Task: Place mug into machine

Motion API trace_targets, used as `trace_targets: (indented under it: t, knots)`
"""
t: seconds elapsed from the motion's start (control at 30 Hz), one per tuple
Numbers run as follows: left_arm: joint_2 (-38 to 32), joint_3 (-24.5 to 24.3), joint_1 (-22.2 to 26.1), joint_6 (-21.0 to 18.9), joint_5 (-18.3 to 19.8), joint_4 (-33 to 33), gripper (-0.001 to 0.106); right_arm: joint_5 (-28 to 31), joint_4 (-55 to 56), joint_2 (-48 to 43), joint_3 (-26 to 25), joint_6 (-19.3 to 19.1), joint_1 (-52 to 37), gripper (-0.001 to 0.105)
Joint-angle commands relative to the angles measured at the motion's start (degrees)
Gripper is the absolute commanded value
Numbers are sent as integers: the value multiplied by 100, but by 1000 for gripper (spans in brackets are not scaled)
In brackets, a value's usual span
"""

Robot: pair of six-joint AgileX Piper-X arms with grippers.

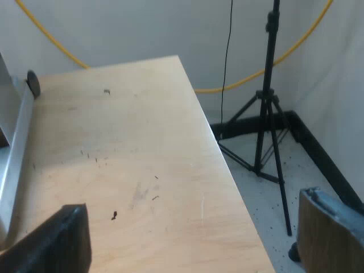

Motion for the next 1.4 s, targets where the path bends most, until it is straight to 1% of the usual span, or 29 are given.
trace_targets:
  t: [0.03, 0.27, 0.97, 1.1, 1.27, 1.4]
  knots:
    - [-791, -15, 13, -68, -52, -220, 70, -59, 7, -232, 50, -6, -33, 75]
    - [-791, 228, 13, -68, -52, -191, 70, -59, 44, -221, 231, -6, -33, 75]
    - [-791, 225, 28, -68, -52, -193, 70, -2, 45, -228, 229, -6, -33, 75]
    - [-791, 225, 256, -68, -52, -193, 70, -2, 45, -228, 229, -6, -33, 75]
    - [-791, 225, 706, -68, -52, -193, 70, 31, 45, -228, 229, -6, -33, 75]
    - [-791, 225, 732, -68, -52, -193, 70, 42, 45, -228, 229, -6, -33, 75]
